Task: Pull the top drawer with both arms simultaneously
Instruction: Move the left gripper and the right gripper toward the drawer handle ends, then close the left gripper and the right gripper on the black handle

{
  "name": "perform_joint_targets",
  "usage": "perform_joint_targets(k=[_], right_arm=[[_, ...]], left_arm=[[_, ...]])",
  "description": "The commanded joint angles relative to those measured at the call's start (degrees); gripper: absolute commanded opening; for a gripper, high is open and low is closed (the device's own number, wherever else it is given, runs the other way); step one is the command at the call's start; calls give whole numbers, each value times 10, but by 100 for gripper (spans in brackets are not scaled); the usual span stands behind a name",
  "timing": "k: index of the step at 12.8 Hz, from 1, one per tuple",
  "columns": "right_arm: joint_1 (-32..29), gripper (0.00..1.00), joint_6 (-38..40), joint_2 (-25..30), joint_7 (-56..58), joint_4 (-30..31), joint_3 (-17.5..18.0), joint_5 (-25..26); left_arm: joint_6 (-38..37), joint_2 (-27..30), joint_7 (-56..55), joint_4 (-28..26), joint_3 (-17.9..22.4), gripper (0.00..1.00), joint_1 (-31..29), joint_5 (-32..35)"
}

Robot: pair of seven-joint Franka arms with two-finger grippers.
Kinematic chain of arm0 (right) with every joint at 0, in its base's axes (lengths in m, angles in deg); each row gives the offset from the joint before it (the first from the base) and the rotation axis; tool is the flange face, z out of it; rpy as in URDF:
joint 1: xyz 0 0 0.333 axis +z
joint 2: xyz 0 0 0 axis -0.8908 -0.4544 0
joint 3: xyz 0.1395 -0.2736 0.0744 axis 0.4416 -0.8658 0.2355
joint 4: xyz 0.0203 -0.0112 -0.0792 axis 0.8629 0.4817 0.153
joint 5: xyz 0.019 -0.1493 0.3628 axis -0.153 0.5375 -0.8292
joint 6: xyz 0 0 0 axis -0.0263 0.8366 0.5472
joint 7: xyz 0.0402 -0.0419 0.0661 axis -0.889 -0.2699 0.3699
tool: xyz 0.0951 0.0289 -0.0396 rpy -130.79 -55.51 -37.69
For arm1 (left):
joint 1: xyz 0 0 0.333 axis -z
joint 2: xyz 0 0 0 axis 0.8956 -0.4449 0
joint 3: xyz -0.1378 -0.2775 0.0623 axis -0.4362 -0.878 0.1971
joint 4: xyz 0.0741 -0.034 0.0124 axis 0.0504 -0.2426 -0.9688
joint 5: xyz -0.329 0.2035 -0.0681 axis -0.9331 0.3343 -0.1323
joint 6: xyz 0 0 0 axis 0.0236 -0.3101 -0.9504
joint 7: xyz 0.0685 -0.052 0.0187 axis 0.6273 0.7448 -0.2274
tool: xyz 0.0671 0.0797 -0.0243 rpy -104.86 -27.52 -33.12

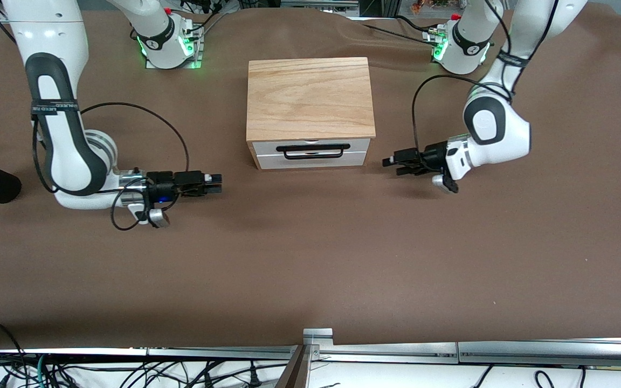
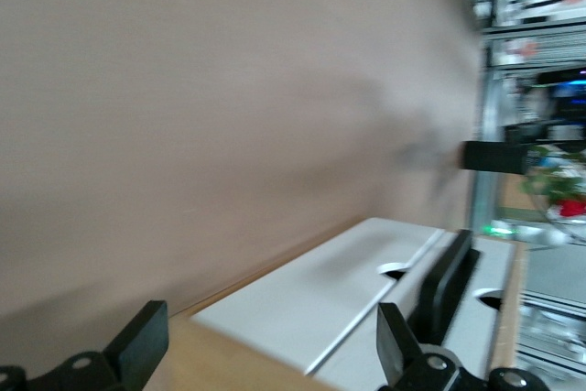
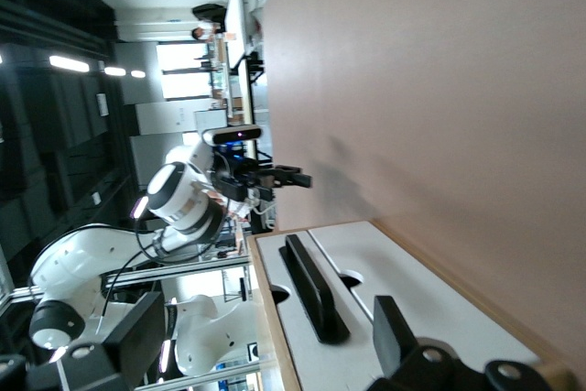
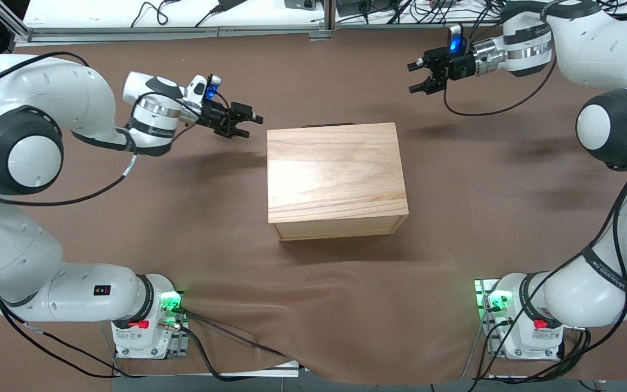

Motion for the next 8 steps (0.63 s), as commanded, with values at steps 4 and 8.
perform_joint_targets(k=[4,8], right_arm=[[54,100,14,-22,88,36,10,-54],[58,100,13,-43,150,48,41,-77]], left_arm=[[-71,-31,160,10,-64,100,-2,-215],[-72,-51,169,23,-67,100,2,-216]])
